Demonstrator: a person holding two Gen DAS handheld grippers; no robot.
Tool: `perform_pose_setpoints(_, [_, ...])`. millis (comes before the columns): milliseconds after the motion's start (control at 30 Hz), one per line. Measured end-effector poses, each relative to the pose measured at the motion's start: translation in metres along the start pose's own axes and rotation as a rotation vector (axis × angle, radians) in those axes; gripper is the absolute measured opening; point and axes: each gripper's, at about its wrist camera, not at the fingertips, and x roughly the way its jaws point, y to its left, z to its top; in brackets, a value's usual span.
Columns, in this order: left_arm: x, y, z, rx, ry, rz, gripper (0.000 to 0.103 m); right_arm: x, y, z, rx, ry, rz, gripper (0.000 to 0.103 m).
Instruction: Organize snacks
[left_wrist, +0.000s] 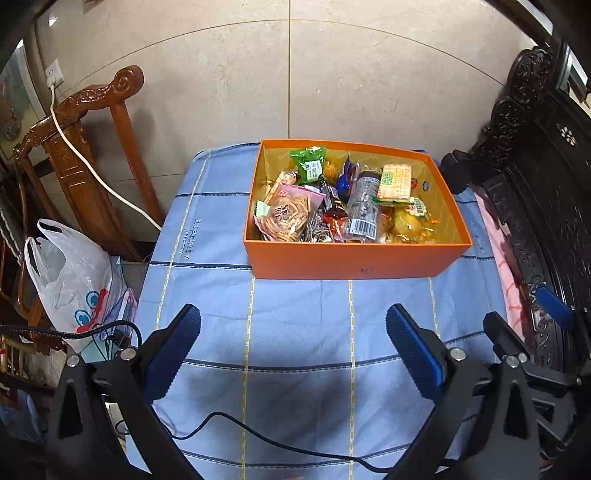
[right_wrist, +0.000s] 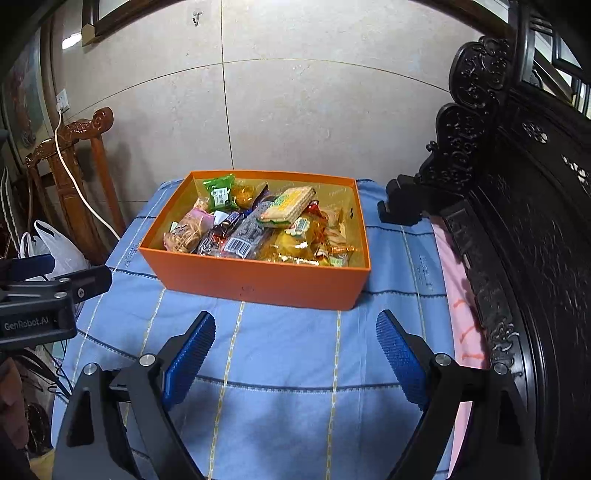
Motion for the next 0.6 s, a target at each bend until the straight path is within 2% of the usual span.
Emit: perform_pose_setpoints(600, [-0.010, 0.004, -0.006, -0.008, -0.027, 0.023, 0.099, -0.012, -0.001, -0.005, 0.006, -0.018, 0.002, 0.089])
